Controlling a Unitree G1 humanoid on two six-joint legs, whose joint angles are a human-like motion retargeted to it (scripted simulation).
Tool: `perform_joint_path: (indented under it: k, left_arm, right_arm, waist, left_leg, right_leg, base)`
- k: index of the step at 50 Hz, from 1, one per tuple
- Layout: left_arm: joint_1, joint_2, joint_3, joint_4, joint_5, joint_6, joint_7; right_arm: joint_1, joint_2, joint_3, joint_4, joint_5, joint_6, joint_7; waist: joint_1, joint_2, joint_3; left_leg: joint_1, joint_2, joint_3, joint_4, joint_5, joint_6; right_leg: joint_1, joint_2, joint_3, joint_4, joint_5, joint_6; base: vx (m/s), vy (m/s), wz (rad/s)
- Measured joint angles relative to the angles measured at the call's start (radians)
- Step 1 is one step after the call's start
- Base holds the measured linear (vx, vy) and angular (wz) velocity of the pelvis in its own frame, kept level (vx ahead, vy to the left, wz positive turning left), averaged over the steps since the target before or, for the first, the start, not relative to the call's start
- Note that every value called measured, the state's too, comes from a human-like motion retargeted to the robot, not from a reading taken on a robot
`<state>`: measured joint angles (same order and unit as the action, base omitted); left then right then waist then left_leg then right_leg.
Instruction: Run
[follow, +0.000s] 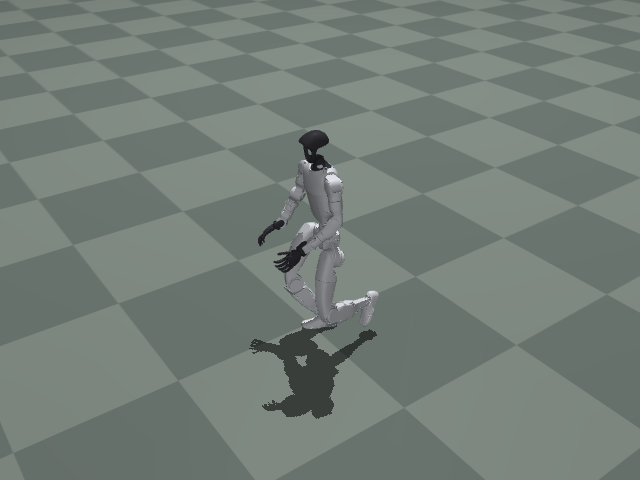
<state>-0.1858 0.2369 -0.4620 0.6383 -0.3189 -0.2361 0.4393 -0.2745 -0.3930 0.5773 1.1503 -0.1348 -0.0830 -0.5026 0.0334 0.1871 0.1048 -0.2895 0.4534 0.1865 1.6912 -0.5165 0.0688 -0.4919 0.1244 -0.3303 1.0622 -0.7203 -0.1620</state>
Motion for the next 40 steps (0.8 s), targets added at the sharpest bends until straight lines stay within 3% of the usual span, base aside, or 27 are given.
perform_joint_path:
  k: [3, 6, 10, 13, 17, 19, 20, 22, 23, 25, 28, 32, 35, 38, 40]
  left_arm:
    - [0.038, -0.008, 0.023, 0.153, 0.009, 0.035, -0.026]
    - [0.098, -0.004, 0.052, 0.313, 0.031, 0.059, -0.045]
    - [0.169, 0.002, 0.095, 0.505, 0.067, 0.083, -0.054]
    - [0.199, 0.014, 0.127, 0.596, 0.085, 0.099, -0.050]
    - [0.206, 0.026, 0.159, 0.658, 0.071, 0.120, -0.036]
    - [0.185, 0.034, 0.165, 0.670, 0.050, 0.125, -0.036]
    - [0.166, 0.044, 0.163, 0.675, 0.036, 0.127, -0.040]
    - [0.124, 0.048, 0.153, 0.648, 0.019, 0.128, -0.036]
    - [0.102, 0.048, 0.144, 0.628, 0.014, 0.126, -0.031]
    - [0.070, 0.043, 0.123, 0.588, 0.011, 0.114, -0.023]
    - [0.000, 0.036, 0.077, 0.503, 0.004, 0.105, -0.013]
    - [-0.072, 0.025, 0.020, 0.368, 0.001, 0.081, -0.018]
    - [-0.102, 0.017, -0.021, 0.263, 0.006, 0.059, -0.031]
    - [-0.105, 0.011, -0.059, 0.198, 0.016, 0.036, -0.054]
    - [-0.097, -0.002, -0.075, 0.179, 0.019, 0.030, -0.065]
  right_arm:
    - [-0.049, 0.014, 0.022, -0.103, -0.009, -0.018, -0.003]
    - [-0.068, 0.024, 0.034, -0.226, -0.005, -0.044, 0.016]
    - [-0.074, 0.034, 0.051, -0.345, -0.015, -0.064, 0.045]
    - [-0.060, 0.047, 0.062, -0.350, -0.044, -0.061, 0.069]
    - [0.015, 0.065, 0.077, -0.256, -0.077, -0.039, 0.108]
    - [0.063, 0.082, 0.079, -0.172, -0.089, -0.024, 0.144]
    - [0.082, 0.098, 0.076, -0.118, -0.094, -0.020, 0.169]
    - [0.119, 0.098, 0.068, -0.050, -0.081, 0.001, 0.205]
    - [0.134, 0.091, 0.061, -0.025, -0.072, 0.010, 0.218]
    - [0.172, 0.080, 0.046, 0.010, -0.056, 0.023, 0.223]
    - [0.191, 0.036, 0.004, 0.040, -0.018, 0.028, 0.220]
    - [0.202, -0.015, -0.044, 0.054, 0.022, 0.026, 0.190]
    - [0.203, -0.031, -0.073, 0.068, 0.037, 0.029, 0.164]
    - [0.209, -0.018, -0.081, 0.080, 0.032, 0.034, 0.146]
    - [0.215, -0.008, -0.076, 0.081, 0.022, 0.034, 0.140]
  waist:
    - [0.040, -0.022, 0.003]
    - [0.064, -0.052, 0.000]
    - [0.060, -0.109, -0.035]
    - [0.038, -0.170, -0.075]
    - [0.031, -0.241, -0.085]
    - [0.018, -0.313, -0.076]
    - [0.006, -0.375, -0.063]
    - [-0.023, -0.439, -0.048]
    - [-0.040, -0.458, -0.042]
    - [-0.081, -0.479, -0.037]
    - [-0.127, -0.482, -0.028]
    - [-0.164, -0.441, -0.012]
    - [-0.151, -0.379, -0.007]
    - [-0.139, -0.343, -0.019]
    - [-0.131, -0.343, -0.021]
  left_leg:
    - [-0.143, -0.042, 0.004, -0.055, -0.142, 0.043]
    - [-0.264, -0.127, 0.025, -0.248, -0.211, 0.042]
    - [-0.387, -0.300, 0.048, -0.654, -0.183, -0.011]
    - [-0.414, -0.428, 0.050, -0.906, -0.133, -0.019]
    - [-0.437, -0.482, 0.061, -0.775, -0.087, 0.026]
    - [-0.391, -0.551, 0.088, -0.756, -0.069, 0.063]
    - [-0.332, -0.621, 0.114, -0.808, -0.055, 0.086]
    - [-0.246, -0.704, 0.132, -0.899, -0.040, 0.114]
    - [-0.201, -0.737, 0.133, -0.950, -0.033, 0.121]
    - [-0.159, -0.760, 0.143, -0.938, -0.056, 0.120]
    - [0.002, -0.813, 0.127, -1.106, -0.036, 0.107]
    - [0.208, -0.819, 0.099, -1.298, -0.032, 0.085]
    - [0.399, -0.801, 0.072, -1.572, 0.033, 0.072]
    - [0.481, -0.778, 0.071, -1.679, 0.055, 0.062]
    - [0.519, -0.781, 0.076, -1.707, 0.066, 0.057]
  right_leg:
    - [0.121, 0.017, 0.042, -0.068, -0.044, 0.019]
    - [0.228, 0.010, 0.092, -0.134, -0.066, 0.049]
    - [0.301, -0.030, 0.140, -0.211, -0.067, 0.099]
    - [0.295, -0.085, 0.169, -0.186, -0.080, 0.128]
    - [0.307, -0.172, 0.201, 0.013, -0.086, 0.165]
    - [0.301, -0.258, 0.231, 0.165, 0.004, 0.221]
    - [0.291, -0.327, 0.262, 0.255, 0.084, 0.269]
    - [0.223, -0.432, 0.294, 0.421, 0.272, 0.321]
    - [0.181, -0.475, 0.308, 0.491, 0.341, 0.330]
    - [0.116, -0.558, 0.310, 0.606, 0.361, 0.311]
    - [-0.019, -0.652, 0.329, 0.643, 0.283, 0.262]
    - [-0.143, -0.662, 0.296, 0.495, 0.136, 0.228]
    - [-0.188, -0.570, 0.255, 0.260, 0.085, 0.246]
    - [-0.204, -0.480, 0.254, 0.037, 0.071, 0.279]
    - [-0.216, -0.466, 0.276, -0.002, 0.074, 0.292]
  base:
    - [0.73, -0.06, -0.45]
    - [0.74, -0.01, -0.43]
    - [0.73, 0.03, -0.16]
    - [0.68, 0.05, -0.06]
    - [0.67, 0.03, -0.29]
    - [0.66, 0.08, -0.03]
    - [0.61, 0.11, 0.16]
    - [0.58, 0.10, 0.12]
    - [0.56, 0.08, 0.03]
    - [0.55, 0.06, -0.08]
    - [0.55, 0.05, -0.22]
    - [0.52, -0.03, -0.41]
    - [0.48, -0.07, -0.61]
    - [0.36, -0.07, -0.41]
    - [0.26, -0.06, -0.34]
